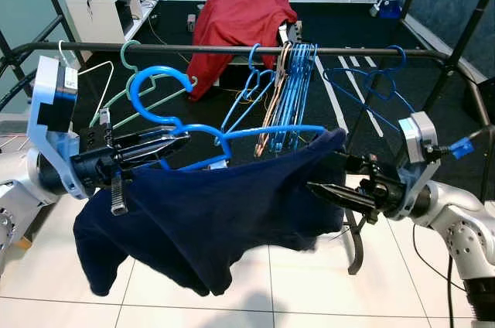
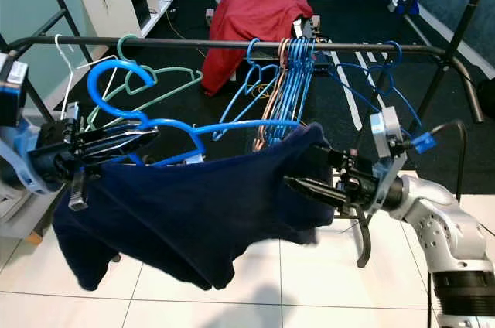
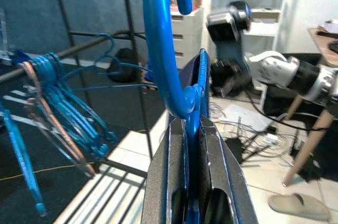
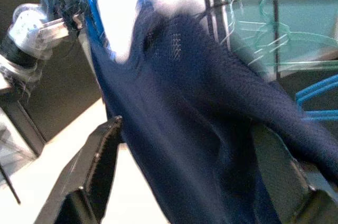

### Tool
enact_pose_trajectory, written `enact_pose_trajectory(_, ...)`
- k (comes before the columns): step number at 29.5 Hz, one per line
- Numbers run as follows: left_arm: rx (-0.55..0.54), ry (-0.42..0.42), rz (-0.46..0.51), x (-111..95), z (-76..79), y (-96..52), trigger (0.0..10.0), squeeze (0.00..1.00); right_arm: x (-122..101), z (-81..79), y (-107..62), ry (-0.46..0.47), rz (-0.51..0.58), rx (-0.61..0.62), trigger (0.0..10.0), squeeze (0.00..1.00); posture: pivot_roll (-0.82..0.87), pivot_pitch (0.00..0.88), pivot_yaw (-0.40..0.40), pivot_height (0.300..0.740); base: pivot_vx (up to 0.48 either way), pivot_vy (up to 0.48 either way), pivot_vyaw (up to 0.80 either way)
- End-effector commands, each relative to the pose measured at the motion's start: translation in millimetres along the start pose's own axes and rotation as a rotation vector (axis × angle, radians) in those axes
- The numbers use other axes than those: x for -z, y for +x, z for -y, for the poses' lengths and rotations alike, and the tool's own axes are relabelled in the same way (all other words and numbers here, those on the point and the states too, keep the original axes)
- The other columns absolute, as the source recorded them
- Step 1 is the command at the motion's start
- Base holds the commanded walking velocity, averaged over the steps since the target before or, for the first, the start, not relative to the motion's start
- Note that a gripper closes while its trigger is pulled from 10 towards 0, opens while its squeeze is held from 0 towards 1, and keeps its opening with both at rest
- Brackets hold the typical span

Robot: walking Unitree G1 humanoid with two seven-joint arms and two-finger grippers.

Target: Hang hanger

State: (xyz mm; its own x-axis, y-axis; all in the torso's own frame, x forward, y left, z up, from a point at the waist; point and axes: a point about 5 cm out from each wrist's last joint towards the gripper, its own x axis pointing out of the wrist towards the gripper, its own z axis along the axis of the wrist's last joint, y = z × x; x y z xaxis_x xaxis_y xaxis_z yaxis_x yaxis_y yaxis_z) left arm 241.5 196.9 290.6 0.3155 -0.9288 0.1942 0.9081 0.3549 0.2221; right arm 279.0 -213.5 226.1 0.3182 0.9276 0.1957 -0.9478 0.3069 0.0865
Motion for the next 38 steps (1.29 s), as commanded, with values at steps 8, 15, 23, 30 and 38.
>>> enact_pose_trajectory(8,0.076,0.013,-0.025,-2.2,6.6,6.8,10.0,0.0,-42.9,-26.4,-6.1,0.037,0.231,-0.201,10.0,0.0,-0.05,0.039,-0.002,0.74,0.0,0.0,0.0)
enact_pose_trajectory(15,0.08,0.009,-0.018,-4.2,6.7,9.2,10.0,0.0,-17.1,-28.2,-1.3,0.064,0.063,-0.177,10.0,0.0,-0.05,0.045,-0.002,0.74,0.0,0.0,0.0)
enact_pose_trajectory(23,0.072,0.017,-0.016,-10.2,4.2,6.3,10.0,0.0,-8.7,-16.1,0.2,0.032,0.033,-0.072,10.0,0.0,-0.05,0.047,-0.004,0.74,0.0,0.0,0.0)
enact_pose_trajectory(30,0.063,0.014,-0.062,-4.7,4.5,-1.3,10.0,0.0,-26.8,-8.8,2.2,0.031,0.228,0.014,10.0,0.0,-0.05,0.052,-0.003,0.74,0.0,0.0,0.0)
enact_pose_trajectory(38,0.02,0.051,-0.079,-12.0,-4.0,-10.0,10.0,0.0,-21.2,-14.4,-1.4,0.038,0.177,-0.016,0.0,0.0,-0.05,0.056,-0.003,0.74,0.0,0.0,0.0)
